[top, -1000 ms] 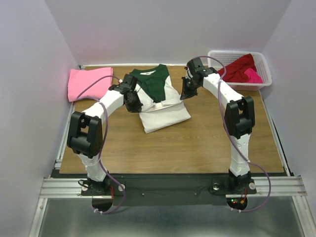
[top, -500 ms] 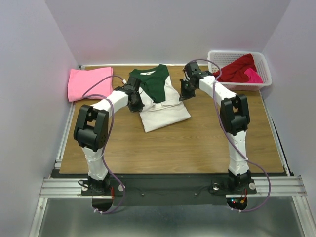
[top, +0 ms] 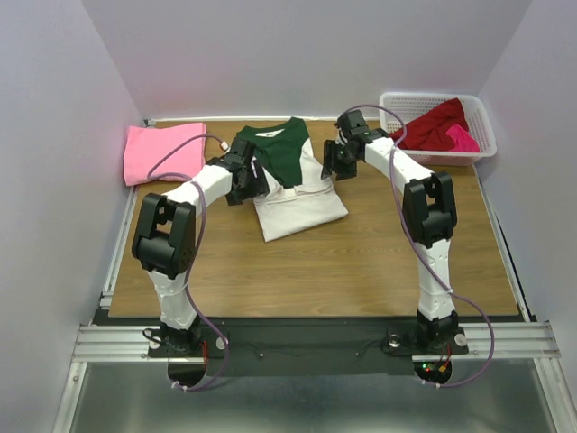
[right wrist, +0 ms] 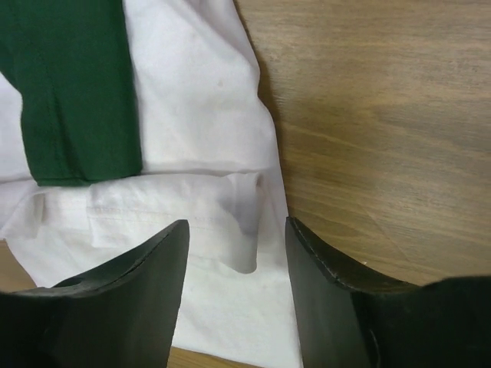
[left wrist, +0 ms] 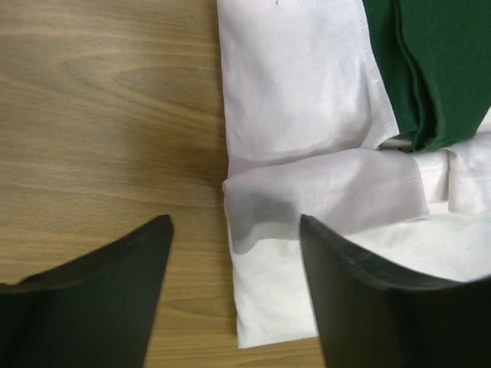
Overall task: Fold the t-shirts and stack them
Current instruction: Fold the tshirt
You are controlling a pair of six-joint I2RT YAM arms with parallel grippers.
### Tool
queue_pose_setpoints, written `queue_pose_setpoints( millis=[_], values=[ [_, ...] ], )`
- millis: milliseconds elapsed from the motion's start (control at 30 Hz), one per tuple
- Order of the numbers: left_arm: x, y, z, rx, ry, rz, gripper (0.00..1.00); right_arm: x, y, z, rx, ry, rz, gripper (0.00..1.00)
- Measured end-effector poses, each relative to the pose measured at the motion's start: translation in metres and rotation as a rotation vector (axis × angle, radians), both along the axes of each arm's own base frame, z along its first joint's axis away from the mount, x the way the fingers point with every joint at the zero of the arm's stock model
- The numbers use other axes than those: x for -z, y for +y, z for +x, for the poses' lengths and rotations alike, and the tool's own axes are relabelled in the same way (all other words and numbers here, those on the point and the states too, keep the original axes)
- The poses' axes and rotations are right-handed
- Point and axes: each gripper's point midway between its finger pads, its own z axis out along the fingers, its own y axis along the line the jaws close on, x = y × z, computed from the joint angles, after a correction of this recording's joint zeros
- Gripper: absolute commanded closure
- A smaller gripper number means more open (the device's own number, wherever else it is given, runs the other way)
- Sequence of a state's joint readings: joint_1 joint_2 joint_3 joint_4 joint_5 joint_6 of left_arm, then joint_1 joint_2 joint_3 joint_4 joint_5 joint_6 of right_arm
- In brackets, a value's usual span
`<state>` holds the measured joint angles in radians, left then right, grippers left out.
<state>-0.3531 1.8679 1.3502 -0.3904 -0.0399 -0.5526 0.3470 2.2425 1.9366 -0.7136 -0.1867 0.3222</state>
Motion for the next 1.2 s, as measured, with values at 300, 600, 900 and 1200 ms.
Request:
queue_pose_setpoints(
  millis=[300, 600, 900, 1200],
  values=[
    [-0.108, 0.009, -0.007, -0.023, -0.256, -0.070, 0.02, -0.047, 0.008, -0.017, 0.050, -0.058, 0.121, 0.18],
    [-0.080, 0.031, -0.064, 0.017, -0.257, -0.042, 0.01, -0.044, 0.039, -0.046, 0.138, -0.012, 0.261, 0.11],
    [-0.081, 0.050, -0.070, 0.029, -0.334, 0.033, 0.01, -0.023, 0.049, -0.041, 0.273, 0.039, 0.290, 0.11],
    [-0.072, 0.070, -0.064, 0.003, -0.393, 0.106, 0.01, -0.010, 0.047, -0.031, 0.358, 0.050, 0.293, 0.11]
  ],
)
